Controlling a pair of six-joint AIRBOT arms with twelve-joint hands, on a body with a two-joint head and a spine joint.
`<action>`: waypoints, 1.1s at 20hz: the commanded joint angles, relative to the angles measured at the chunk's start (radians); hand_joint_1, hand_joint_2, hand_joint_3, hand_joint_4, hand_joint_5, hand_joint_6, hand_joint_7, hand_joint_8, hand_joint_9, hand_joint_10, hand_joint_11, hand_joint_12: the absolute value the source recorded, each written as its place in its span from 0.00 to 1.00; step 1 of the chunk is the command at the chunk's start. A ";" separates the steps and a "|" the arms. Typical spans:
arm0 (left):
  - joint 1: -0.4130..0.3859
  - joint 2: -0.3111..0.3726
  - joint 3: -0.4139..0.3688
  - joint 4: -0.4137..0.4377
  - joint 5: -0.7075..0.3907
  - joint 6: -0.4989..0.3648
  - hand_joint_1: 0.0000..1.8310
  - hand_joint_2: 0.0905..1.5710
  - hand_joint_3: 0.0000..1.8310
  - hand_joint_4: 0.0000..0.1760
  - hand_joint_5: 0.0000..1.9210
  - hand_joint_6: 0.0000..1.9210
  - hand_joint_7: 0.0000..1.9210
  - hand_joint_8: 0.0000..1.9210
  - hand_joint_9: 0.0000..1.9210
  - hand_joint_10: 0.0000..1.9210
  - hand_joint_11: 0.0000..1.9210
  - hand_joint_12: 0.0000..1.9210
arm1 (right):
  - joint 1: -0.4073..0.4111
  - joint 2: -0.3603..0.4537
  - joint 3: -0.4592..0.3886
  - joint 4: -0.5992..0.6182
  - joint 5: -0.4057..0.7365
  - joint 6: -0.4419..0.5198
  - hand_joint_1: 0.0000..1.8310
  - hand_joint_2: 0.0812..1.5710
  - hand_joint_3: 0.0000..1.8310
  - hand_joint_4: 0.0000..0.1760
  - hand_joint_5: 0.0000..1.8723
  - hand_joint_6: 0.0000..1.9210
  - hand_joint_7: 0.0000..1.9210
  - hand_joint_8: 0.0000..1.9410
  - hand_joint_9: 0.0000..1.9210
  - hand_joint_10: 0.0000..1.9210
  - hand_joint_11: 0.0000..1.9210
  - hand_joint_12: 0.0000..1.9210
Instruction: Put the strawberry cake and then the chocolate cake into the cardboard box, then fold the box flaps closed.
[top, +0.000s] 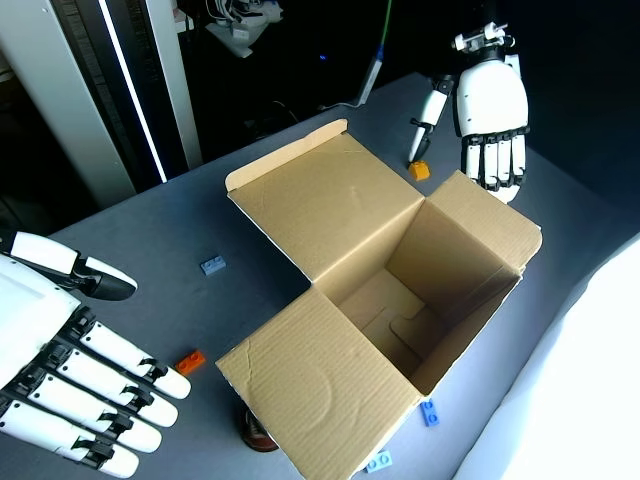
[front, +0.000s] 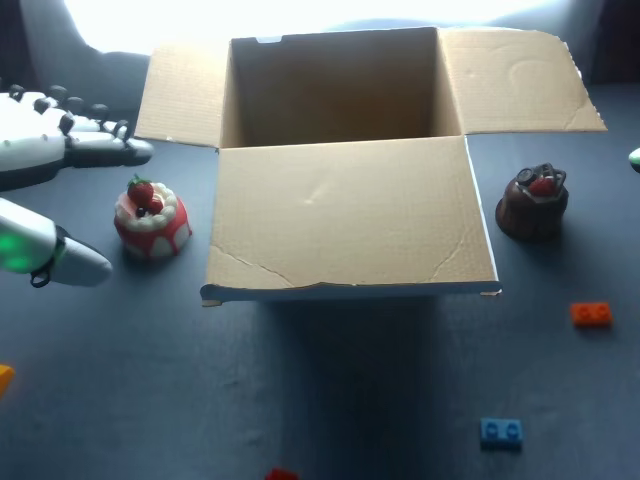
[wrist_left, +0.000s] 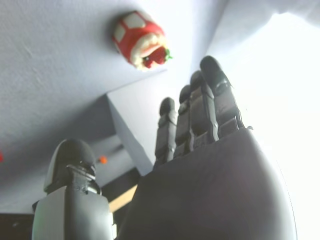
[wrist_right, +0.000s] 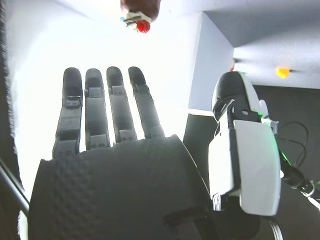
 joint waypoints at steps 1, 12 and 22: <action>-0.011 -0.004 0.010 -0.019 0.094 -0.001 0.33 0.61 0.00 0.24 0.00 0.00 0.00 0.00 0.02 0.00 0.00 0.26 | 0.004 0.013 0.005 0.001 0.104 -0.007 0.18 0.66 0.00 0.00 0.07 0.00 0.08 0.00 0.08 0.00 0.00 0.28; 0.038 -0.142 0.130 -0.090 0.179 -0.001 0.53 0.55 0.00 0.32 0.00 0.00 0.00 0.00 0.00 0.00 0.00 0.15 | 0.004 0.011 0.005 0.001 0.113 -0.008 0.26 0.64 0.00 0.00 0.07 0.00 0.06 0.00 0.06 0.00 0.00 0.22; 0.094 -0.269 0.243 -0.136 0.177 -0.001 0.56 0.55 0.00 0.36 0.00 0.00 0.00 0.00 0.00 0.00 0.00 0.08 | 0.004 0.011 0.005 0.001 0.115 -0.008 0.25 0.67 0.00 0.00 0.08 0.00 0.07 0.00 0.08 0.00 0.00 0.27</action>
